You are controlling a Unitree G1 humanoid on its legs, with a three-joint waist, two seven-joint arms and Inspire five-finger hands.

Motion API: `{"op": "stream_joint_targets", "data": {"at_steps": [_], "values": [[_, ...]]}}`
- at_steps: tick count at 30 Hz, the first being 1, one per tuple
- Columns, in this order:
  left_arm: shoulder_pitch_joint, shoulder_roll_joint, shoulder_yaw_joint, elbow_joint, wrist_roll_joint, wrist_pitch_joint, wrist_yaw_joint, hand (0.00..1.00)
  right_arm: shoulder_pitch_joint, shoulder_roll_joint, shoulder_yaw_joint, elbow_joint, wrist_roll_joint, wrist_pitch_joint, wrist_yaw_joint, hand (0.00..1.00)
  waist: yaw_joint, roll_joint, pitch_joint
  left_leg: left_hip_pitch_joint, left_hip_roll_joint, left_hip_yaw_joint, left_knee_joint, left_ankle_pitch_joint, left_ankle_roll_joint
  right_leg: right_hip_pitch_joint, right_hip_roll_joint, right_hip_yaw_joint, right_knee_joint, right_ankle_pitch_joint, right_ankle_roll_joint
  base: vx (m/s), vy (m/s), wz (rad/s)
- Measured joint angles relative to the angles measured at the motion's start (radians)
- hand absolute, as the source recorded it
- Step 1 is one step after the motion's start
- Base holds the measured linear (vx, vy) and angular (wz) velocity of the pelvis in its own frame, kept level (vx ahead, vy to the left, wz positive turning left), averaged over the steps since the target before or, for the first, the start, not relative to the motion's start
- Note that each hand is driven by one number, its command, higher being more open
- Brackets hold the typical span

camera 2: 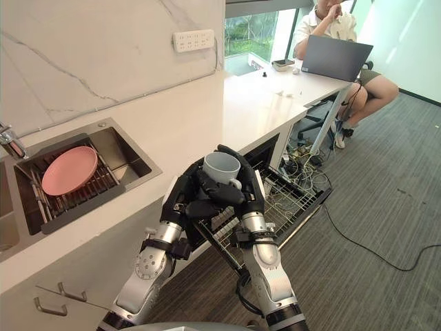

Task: Walk over to the sink, pick up the cup, carry it to the dishwasher, place the cup inside the dishwasher, then close the dishwasher door

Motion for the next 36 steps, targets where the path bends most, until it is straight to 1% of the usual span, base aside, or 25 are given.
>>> {"op": "stream_joint_targets", "data": {"at_steps": [3,6,10,14,18,24,27,30,36], "values": [[0.019,-0.035,0.011,-0.006,0.046,-0.005,0.029,0.90,0.004,0.015,-0.008,-0.008,-0.072,0.000,-0.007,0.30,0.001,0.000,0.000,-0.001,0.000,-0.001,0.000,0.000,0.000,0.000,0.000,-0.001,0.000,0.000,0.000,0.00,0.000,0.00],[0.031,-0.061,0.025,-0.008,0.106,-0.019,0.046,0.90,0.029,0.042,-0.021,-0.040,-0.218,0.000,-0.022,0.30,0.001,0.000,0.000,-0.002,0.001,-0.004,0.000,0.000,0.000,0.001,0.001,-0.003,-0.001,0.000,0.000,0.00,0.000,0.00],[0.059,-0.065,0.025,-0.036,0.134,-0.033,0.047,0.90,0.075,0.069,-0.030,-0.096,-0.327,0.000,-0.027,0.30,0.000,0.000,0.001,-0.003,0.001,-0.006,0.000,-0.001,-0.001,0.001,0.001,-0.005,-0.002,-0.001,0.001,0.00,0.000,0.00],[0.081,-0.069,0.025,-0.036,0.149,-0.043,0.041,0.90,0.106,0.072,-0.037,-0.120,-0.440,-0.001,-0.036,0.30,0.000,0.001,0.005,-0.010,0.001,-0.010,0.000,-0.002,-0.001,-0.002,0.001,-0.010,-0.002,-0.002,0.002,-0.01,-0.006,0.03],[0.107,-0.075,0.029,-0.032,0.147,-0.043,0.018,0.90,0.135,0.072,-0.038,-0.125,-0.499,-0.001,-0.038,0.30,0.000,0.001,0.011,-0.017,0.001,-0.017,0.000,-0.002,-0.002,-0.004,0.000,-0.017,-0.002,-0.004,0.004,0.00,-0.002,0.04],[0.141,-0.095,0.039,0.018,0.138,-0.042,-0.044,0.90,0.190,0.071,-0.057,-0.122,-0.586,-0.001,-0.042,0.30,0.000,0.001,0.024,-0.027,0.001,-0.030,0.000,-0.002,-0.002,-0.006,0.000,-0.027,-0.004,-0.007,0.007,0.01,-0.011,0.06],[0.142,-0.105,0.041,0.051,0.110,-0.039,-0.067,0.90,0.193,0.071,-0.067,-0.097,-0.591,-0.001,-0.043,0.30,-0.001,0.002,0.044,-0.029,0.001,-0.034,0.000,-0.002,-0.002,-0.005,-0.001,-0.030,-0.004,-0.007,0.008,0.00,-0.004,0.01],[0.147,-0.107,0.043,0.098,0.077,-0.021,-0.094,0.90,0.199,0.074,-0.079,-0.042,-0.590,0.000,-0.043,0.30,0.000,0.002,0.049,-0.033,0.001,-0.042,0.000,-0.002,-0.002,-0.005,-0.002,-0.037,-0.004,-0.010,0.009,-0.01,-0.013,0.07],[0.176,-0.109,0.045,0.137,0.050,-0.016,-0.108,0.90,0.216,0.081,-0.081,0.000,-0.620,0.004,-0.052,0.30,0.001,0.002,0.062,-0.042,0.000,-0.058,0.000,-0.002,-0.002,-0.003,-0.003,-0.056,-0.004,-0.013,0.010,0.01,-0.012,0.09]]}}
